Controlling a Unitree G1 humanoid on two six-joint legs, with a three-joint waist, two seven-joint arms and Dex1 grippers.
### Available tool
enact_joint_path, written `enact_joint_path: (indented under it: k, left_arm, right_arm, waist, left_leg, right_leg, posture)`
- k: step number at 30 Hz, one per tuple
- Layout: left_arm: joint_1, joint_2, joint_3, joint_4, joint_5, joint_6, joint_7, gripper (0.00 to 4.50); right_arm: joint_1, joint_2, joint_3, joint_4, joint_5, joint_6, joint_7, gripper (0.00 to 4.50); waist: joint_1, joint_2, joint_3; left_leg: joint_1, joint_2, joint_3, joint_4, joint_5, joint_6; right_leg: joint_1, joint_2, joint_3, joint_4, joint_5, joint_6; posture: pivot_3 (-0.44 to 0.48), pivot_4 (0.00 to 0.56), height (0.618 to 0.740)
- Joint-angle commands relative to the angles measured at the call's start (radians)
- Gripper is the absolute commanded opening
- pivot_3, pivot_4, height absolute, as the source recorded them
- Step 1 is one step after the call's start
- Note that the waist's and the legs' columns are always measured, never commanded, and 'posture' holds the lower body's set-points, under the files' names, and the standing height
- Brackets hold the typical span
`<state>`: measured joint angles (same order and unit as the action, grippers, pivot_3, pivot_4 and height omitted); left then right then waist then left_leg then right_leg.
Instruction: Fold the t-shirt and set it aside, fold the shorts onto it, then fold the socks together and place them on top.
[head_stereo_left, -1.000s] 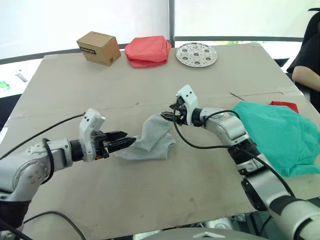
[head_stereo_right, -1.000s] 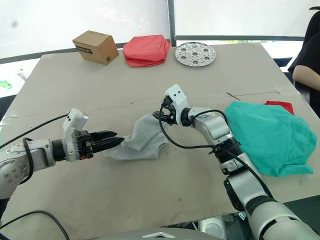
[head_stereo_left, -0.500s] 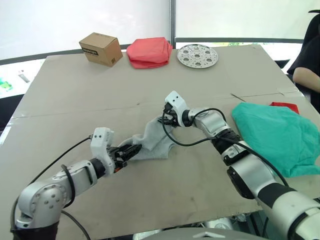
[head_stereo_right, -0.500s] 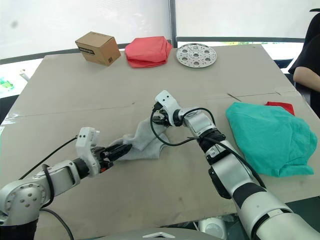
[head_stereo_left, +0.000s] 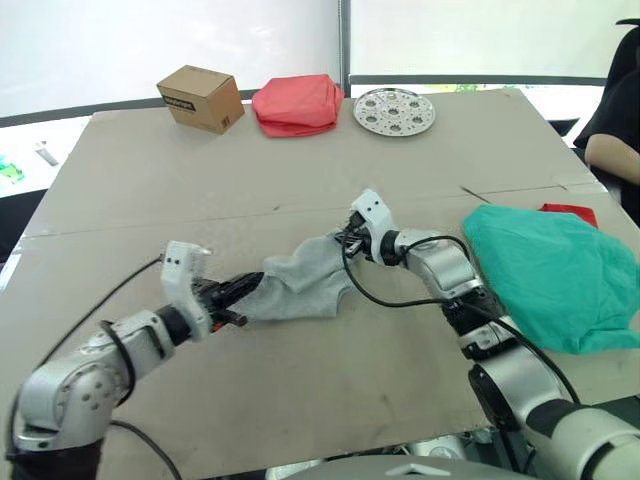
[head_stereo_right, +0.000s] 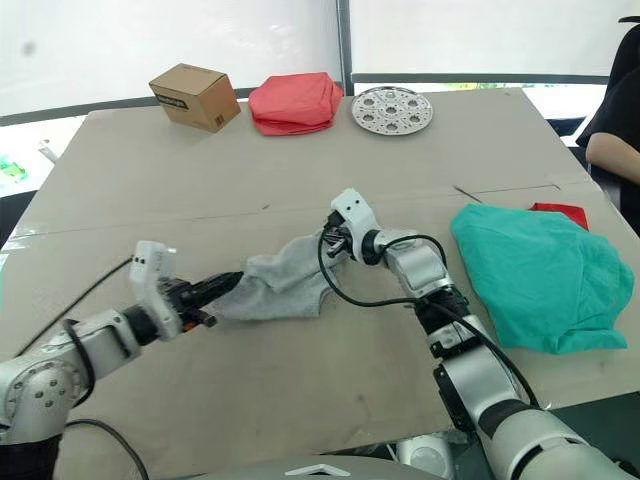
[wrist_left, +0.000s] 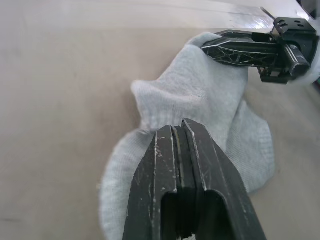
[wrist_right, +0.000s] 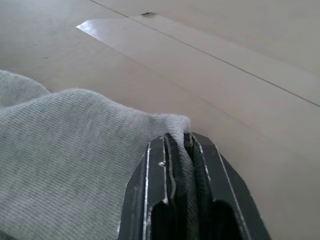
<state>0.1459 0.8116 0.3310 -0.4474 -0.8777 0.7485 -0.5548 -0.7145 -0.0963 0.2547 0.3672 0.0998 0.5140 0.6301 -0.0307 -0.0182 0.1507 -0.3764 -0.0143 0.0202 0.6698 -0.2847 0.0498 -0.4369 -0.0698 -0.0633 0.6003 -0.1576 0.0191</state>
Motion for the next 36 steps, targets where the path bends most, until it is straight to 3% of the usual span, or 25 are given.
enact_joint_path:
  k: [1, 4, 8, 18, 27, 28, 30, 31, 32, 33, 36]
  left_arm:
    - [0.064, 0.108, -0.093, -0.019, 0.299, -0.376, -0.280, 1.66]
    - [0.036, 0.118, -0.162, 0.043, 0.421, -0.568, -0.380, 1.66]
    - [-0.023, 0.094, -0.243, 0.117, 0.510, -0.688, -0.448, 1.66]
    - [-0.270, 0.015, -0.393, 0.351, 0.656, -0.815, -0.516, 1.66]
    - [-0.346, -0.034, -0.456, 0.513, 0.728, -0.887, -0.545, 1.66]
    - [-0.350, -0.039, -0.459, 0.527, 0.729, -0.885, -0.546, 1.43]
    - [-0.358, -0.046, -0.460, 0.552, 0.729, -0.889, -0.552, 0.98]
    - [-0.360, -0.050, -0.458, 0.561, 0.722, -0.885, -0.556, 0.44]
    - [-0.362, -0.052, -0.456, 0.566, 0.717, -0.884, -0.560, 0.00]
    - [-0.363, -0.052, -0.452, 0.566, 0.706, -0.870, -0.566, 0.00]
    - [-0.353, -0.048, -0.430, 0.543, 0.655, -0.795, -0.580, 0.00]
  right_arm:
    - [0.049, -0.056, 0.032, -0.163, -0.013, -0.094, 0.067, 1.79]
    - [0.091, -0.112, 0.049, -0.245, -0.014, -0.125, 0.117, 1.79]
    - [0.119, -0.175, 0.068, -0.302, -0.028, -0.170, 0.165, 1.79]
    - [0.109, -0.337, 0.117, -0.321, -0.067, -0.271, 0.334, 1.79]
    - [0.045, -0.300, 0.188, -0.128, -0.165, -0.351, 0.351, 1.79]
    - [0.035, -0.290, 0.191, -0.100, -0.172, -0.353, 0.348, 1.89]
    - [0.020, -0.276, 0.194, -0.051, -0.181, -0.360, 0.349, 1.35]
    - [0.016, -0.273, 0.194, -0.032, -0.184, -0.365, 0.352, 1.09]
    - [0.014, -0.271, 0.194, -0.020, -0.186, -0.369, 0.356, 0.51]
    - [0.013, -0.273, 0.191, -0.012, -0.185, -0.367, 0.363, 0.18]
    - [0.009, -0.279, 0.170, -0.013, -0.160, -0.347, 0.394, 0.08]
  waist:
    - [-0.001, 0.001, 0.000]
    - [0.002, 0.003, 0.001]
    - [0.003, 0.003, 0.001]
    - [0.018, 0.002, 0.001]
    - [0.019, 0.002, 0.001]
    - [0.019, 0.002, 0.001]
    - [0.019, 0.001, 0.000]
    - [0.019, 0.001, 0.000]
    - [0.019, 0.001, 0.000]
    - [0.019, 0.001, 0.000]
    - [0.018, 0.001, 0.000]
  left_leg:
    - [0.000, 0.000, 0.000, 0.000, 0.000, 0.000]
    - [-0.001, 0.000, 0.002, -0.001, 0.000, 0.000]
    - [-0.002, 0.002, 0.001, -0.001, 0.000, 0.000]
    - [-0.003, 0.002, 0.001, -0.001, -0.002, 0.005]
    - [-0.003, 0.002, 0.001, 0.000, -0.003, 0.005]
    - [-0.003, 0.002, 0.001, 0.000, -0.003, 0.005]
    - [-0.002, 0.002, 0.001, 0.001, -0.003, 0.006]
    - [-0.002, 0.002, 0.001, 0.001, -0.003, 0.006]
    - [-0.001, 0.002, 0.001, 0.001, -0.003, 0.006]
    - [-0.001, 0.002, 0.000, 0.001, -0.003, 0.006]
    - [0.000, 0.002, 0.000, 0.001, -0.003, 0.006]
  right_leg:
    - [-0.001, 0.000, 0.000, 0.000, 0.000, 0.000]
    - [-0.001, 0.000, 0.000, -0.002, 0.000, 0.000]
    - [-0.001, 0.001, -0.001, -0.005, 0.000, 0.001]
    - [-0.001, 0.002, -0.002, -0.006, 0.001, 0.003]
    - [-0.001, 0.002, -0.002, -0.005, 0.002, 0.004]
    - [0.000, 0.002, -0.002, -0.005, 0.002, 0.004]
    - [0.000, 0.002, -0.002, -0.005, 0.002, 0.004]
    - [0.001, 0.002, -0.002, -0.005, 0.002, 0.004]
    - [0.001, 0.002, -0.002, -0.005, 0.002, 0.004]
    - [0.002, 0.002, -0.002, -0.005, 0.002, 0.004]
    - [0.003, 0.001, -0.002, -0.005, 0.002, 0.004]
  posture:
    - [0.000, 0.150, 0.740]
    - [0.000, 0.150, 0.740]
    - [0.000, 0.150, 0.740]
    - [0.000, 0.150, 0.740]
    - [0.000, 0.150, 0.740]
    - [0.000, 0.150, 0.740]
    - [0.000, 0.150, 0.740]
    - [0.000, 0.150, 0.740]
    - [0.000, 0.150, 0.740]
    - [0.000, 0.150, 0.740]
    - [0.000, 0.150, 0.740]
